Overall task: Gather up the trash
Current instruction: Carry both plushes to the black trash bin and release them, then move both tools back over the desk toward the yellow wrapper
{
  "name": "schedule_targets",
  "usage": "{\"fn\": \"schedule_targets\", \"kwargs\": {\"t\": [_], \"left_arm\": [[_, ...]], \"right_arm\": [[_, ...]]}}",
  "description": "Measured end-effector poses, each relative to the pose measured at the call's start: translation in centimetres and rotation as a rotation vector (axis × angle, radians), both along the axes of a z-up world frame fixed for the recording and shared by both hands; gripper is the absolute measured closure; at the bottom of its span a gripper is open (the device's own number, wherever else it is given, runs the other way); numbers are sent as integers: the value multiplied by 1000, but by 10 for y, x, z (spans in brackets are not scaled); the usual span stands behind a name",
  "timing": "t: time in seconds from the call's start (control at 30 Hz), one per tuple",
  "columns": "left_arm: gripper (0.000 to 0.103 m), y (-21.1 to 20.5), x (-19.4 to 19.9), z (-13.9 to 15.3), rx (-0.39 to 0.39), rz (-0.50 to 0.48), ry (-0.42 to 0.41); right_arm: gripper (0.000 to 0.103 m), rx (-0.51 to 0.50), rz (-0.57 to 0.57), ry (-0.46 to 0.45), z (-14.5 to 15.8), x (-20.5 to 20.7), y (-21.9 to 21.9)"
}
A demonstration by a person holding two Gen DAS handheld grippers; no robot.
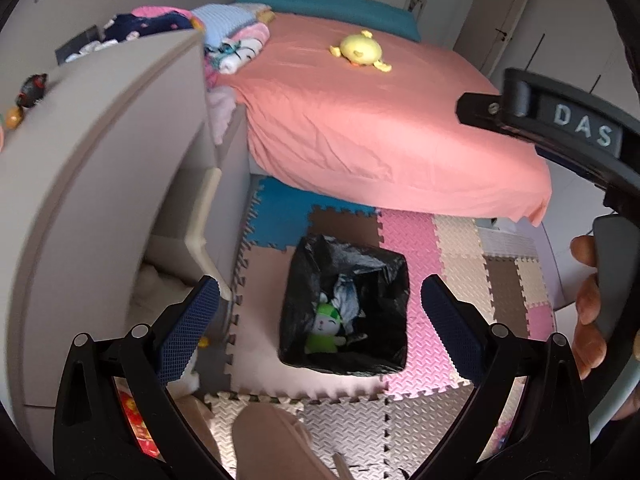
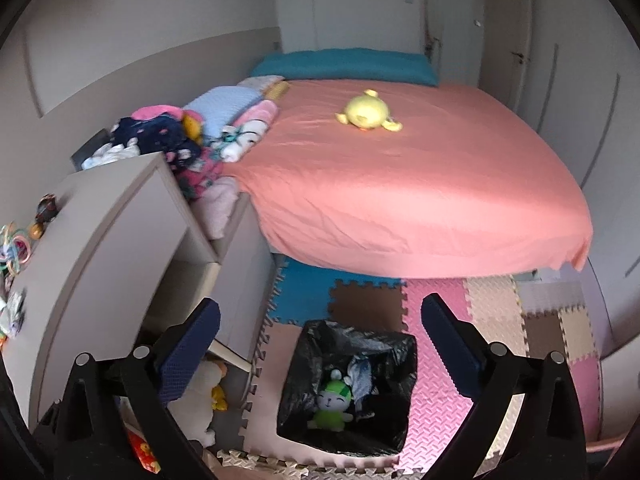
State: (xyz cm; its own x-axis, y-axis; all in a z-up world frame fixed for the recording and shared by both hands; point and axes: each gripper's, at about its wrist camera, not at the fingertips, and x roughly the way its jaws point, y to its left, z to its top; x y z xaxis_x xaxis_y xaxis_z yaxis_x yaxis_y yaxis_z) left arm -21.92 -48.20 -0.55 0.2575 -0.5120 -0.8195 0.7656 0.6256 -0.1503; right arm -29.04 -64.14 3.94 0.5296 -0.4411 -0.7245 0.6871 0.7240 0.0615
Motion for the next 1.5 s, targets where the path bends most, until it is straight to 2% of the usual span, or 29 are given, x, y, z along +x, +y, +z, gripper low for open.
{"fn": "schedule_targets", "kwargs": {"t": [0.3,0.6,0.93,1.2,1.27,1.4,1.43,1.5], "left_arm": [[6,71,43,30,26,145,-112],[6,170,93,63,60,366,-198],[6,300,135,67,128,608,-214],[6,373,165,72,134,730,-210],[6,381,169,68,132,726,-190],[6,387,167,58,135,690,-163],[6,388,168,56,128,685,-153],[6,389,169,53,112,676,-129]], "right_arm": [[3,-1,146,-32,24,60,65],[3,14,343,-80,47,135,143],[3,58,575,-54,50,202,245],[3,79,732,-25,48,236,323],[9,88,758,-6,44,244,339],[40,131,785,69,30,267,365],[44,149,787,88,26,273,369],[45,176,790,131,16,284,377]]}}
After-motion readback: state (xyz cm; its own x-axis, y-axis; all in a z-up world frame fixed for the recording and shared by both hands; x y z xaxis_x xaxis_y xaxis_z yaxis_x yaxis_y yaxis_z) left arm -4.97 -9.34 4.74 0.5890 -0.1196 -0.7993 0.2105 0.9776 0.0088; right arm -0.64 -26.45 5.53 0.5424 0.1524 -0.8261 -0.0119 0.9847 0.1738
